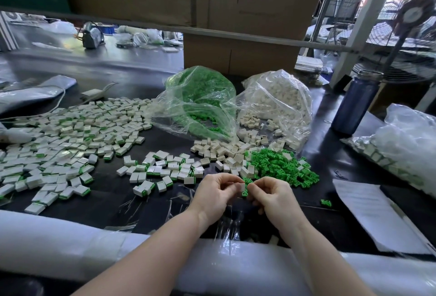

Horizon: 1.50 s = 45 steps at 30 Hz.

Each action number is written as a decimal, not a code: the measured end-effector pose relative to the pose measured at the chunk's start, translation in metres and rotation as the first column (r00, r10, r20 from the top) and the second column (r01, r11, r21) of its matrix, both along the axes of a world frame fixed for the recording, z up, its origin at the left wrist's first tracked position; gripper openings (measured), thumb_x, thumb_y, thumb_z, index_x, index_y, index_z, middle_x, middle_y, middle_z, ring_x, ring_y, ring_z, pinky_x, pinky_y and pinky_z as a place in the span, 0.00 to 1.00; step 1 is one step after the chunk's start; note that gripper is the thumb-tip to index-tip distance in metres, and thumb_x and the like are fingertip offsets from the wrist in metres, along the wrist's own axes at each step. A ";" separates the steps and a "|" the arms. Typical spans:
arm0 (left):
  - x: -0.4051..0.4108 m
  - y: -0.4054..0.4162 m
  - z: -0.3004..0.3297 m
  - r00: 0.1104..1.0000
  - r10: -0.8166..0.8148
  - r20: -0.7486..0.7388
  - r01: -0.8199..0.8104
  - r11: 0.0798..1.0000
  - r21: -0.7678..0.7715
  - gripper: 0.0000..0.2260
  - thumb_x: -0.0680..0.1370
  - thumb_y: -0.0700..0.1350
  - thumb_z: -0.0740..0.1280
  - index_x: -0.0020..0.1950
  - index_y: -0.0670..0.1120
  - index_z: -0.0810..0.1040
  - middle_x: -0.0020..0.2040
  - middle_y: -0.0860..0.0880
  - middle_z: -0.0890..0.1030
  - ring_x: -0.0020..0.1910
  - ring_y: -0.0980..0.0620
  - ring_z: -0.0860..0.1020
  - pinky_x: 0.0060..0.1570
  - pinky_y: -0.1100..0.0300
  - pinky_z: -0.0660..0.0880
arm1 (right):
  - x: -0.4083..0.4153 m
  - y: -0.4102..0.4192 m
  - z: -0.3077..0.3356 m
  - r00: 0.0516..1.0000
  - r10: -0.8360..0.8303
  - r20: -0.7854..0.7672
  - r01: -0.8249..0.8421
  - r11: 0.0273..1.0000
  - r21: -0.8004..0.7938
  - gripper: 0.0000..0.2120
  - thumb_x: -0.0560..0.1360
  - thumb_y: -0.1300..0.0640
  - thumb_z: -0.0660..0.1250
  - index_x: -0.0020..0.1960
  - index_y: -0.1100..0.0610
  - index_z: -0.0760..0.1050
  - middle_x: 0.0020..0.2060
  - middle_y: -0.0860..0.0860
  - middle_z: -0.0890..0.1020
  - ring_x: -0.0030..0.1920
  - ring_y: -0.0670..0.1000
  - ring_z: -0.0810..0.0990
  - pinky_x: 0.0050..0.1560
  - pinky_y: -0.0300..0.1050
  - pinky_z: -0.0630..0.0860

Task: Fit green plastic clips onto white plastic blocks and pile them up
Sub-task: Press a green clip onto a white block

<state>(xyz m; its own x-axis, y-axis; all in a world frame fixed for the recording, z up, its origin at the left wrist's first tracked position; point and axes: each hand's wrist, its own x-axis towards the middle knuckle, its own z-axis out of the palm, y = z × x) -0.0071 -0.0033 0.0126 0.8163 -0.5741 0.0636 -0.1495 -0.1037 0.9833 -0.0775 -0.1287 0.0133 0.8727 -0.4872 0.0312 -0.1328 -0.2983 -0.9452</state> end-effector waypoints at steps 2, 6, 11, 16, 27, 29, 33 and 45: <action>0.000 -0.002 -0.001 0.999 0.022 -0.037 -0.023 0.999 -0.024 0.04 0.76 0.38 0.67 0.46 0.43 0.81 0.40 0.47 0.82 0.39 0.54 0.79 0.44 0.65 0.77 | 0.002 0.002 -0.001 1.000 -0.007 0.027 0.006 0.999 0.032 0.07 0.75 0.62 0.67 0.38 0.60 0.77 0.30 0.52 0.79 0.27 0.43 0.74 0.26 0.35 0.70; -0.002 -0.003 -0.006 0.995 0.073 -0.065 -0.076 0.996 -0.047 0.05 0.77 0.39 0.66 0.46 0.44 0.82 0.39 0.47 0.83 0.37 0.54 0.80 0.40 0.65 0.77 | 0.005 0.005 -0.005 0.999 -0.014 0.048 0.014 1.000 0.007 0.08 0.75 0.62 0.66 0.37 0.58 0.76 0.29 0.51 0.78 0.27 0.41 0.74 0.29 0.34 0.70; -0.001 -0.003 -0.010 0.997 0.064 -0.039 -0.065 0.997 -0.031 0.06 0.76 0.38 0.67 0.43 0.45 0.82 0.37 0.50 0.82 0.36 0.56 0.79 0.39 0.65 0.77 | 0.004 0.006 -0.010 0.999 -0.006 0.033 0.006 1.000 -0.018 0.09 0.75 0.62 0.66 0.36 0.58 0.76 0.27 0.50 0.76 0.28 0.45 0.72 0.31 0.39 0.70; -0.002 0.000 -0.010 0.999 -0.012 0.030 0.011 1.000 0.017 0.07 0.76 0.37 0.67 0.42 0.46 0.82 0.37 0.52 0.82 0.37 0.59 0.78 0.44 0.69 0.75 | -0.002 0.003 -0.011 0.999 0.034 0.019 -0.034 0.999 -0.004 0.12 0.74 0.64 0.67 0.32 0.57 0.76 0.23 0.46 0.75 0.24 0.40 0.70 0.27 0.32 0.67; -0.003 0.003 -0.011 0.995 -0.047 0.092 0.041 0.997 0.060 0.05 0.76 0.35 0.67 0.45 0.41 0.83 0.38 0.50 0.81 0.40 0.56 0.78 0.51 0.61 0.76 | -0.003 0.002 -0.013 0.996 0.083 0.010 -0.083 0.996 -0.017 0.12 0.72 0.62 0.69 0.31 0.55 0.76 0.22 0.47 0.74 0.25 0.43 0.69 0.28 0.36 0.65; -0.003 0.003 -0.010 0.995 -0.037 0.097 0.032 0.999 0.043 0.05 0.76 0.36 0.67 0.45 0.42 0.83 0.39 0.48 0.82 0.41 0.55 0.79 0.50 0.61 0.76 | -0.003 0.004 -0.011 0.997 0.070 0.038 -0.069 0.998 -0.007 0.10 0.72 0.61 0.69 0.32 0.56 0.77 0.23 0.47 0.75 0.26 0.43 0.70 0.29 0.37 0.67; -0.004 0.003 -0.009 0.997 -0.016 0.074 0.016 1.000 -0.009 0.05 0.77 0.38 0.66 0.48 0.42 0.82 0.43 0.45 0.83 0.43 0.52 0.81 0.50 0.59 0.77 | -0.003 0.006 -0.008 0.993 0.008 0.120 -0.012 0.999 0.033 0.05 0.72 0.64 0.69 0.37 0.60 0.78 0.27 0.49 0.78 0.27 0.43 0.74 0.29 0.34 0.70; -0.004 0.002 -0.012 0.957 0.030 0.288 -0.053 0.996 0.072 0.06 0.74 0.41 0.69 0.50 0.45 0.81 0.45 0.53 0.79 0.46 0.56 0.78 0.52 0.67 0.74 | -0.008 0.004 -0.006 0.986 -0.052 0.156 0.026 0.986 0.163 0.06 0.73 0.65 0.69 0.39 0.57 0.81 0.27 0.50 0.82 0.27 0.42 0.77 0.27 0.34 0.72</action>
<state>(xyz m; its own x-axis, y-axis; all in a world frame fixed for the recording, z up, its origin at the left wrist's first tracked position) -0.0113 -0.0013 0.0006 0.7936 -0.5527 0.2543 -0.4172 -0.1902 0.8887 -0.0859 -0.1243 0.0072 0.8429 -0.5310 0.0870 0.0147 -0.1388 -0.9902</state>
